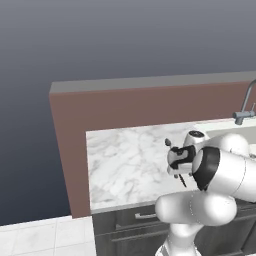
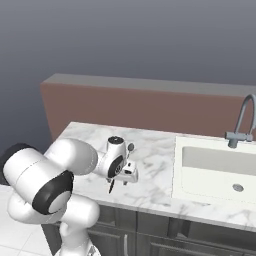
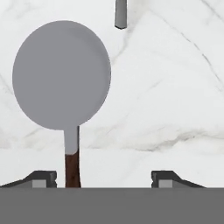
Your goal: Organize the utensils by type. Pick up the wooden spoons from the counter and place them in the open cabinet. Then pick up the metallic utensils from the counter and place them in the open drawer.
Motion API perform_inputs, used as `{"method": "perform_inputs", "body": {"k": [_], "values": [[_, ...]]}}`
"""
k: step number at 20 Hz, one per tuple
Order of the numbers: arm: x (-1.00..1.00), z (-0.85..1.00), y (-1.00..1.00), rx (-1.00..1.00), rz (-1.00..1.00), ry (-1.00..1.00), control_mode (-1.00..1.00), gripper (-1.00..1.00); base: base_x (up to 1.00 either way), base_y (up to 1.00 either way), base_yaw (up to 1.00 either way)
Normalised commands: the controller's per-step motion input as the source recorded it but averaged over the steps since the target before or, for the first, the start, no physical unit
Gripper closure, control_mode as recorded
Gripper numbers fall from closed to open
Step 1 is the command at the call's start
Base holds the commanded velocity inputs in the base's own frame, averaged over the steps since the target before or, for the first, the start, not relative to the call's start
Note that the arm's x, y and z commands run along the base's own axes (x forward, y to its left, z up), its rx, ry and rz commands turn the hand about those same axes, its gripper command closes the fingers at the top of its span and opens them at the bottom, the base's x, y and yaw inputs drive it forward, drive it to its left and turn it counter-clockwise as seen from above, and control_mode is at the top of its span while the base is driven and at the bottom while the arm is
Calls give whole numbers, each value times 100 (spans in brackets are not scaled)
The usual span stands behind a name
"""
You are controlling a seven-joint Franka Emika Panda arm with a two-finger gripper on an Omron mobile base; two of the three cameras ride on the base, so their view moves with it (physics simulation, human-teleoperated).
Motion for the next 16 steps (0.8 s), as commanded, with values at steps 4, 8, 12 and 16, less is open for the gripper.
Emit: {"method": "perform_inputs", "body": {"k": [4, 8, 12, 16], "values": [[-9, -71, 23, 0, -6, -8, -100, -100, 0, 0, 0], [-19, -80, 33, -2, -7, -14, -100, 100, 0, 0, 0], [-25, -86, 29, -5, -7, -17, -100, 100, 0, 0, 0], [-31, -88, 26, -9, -8, -17, -100, 100, 0, 0, 0]]}}
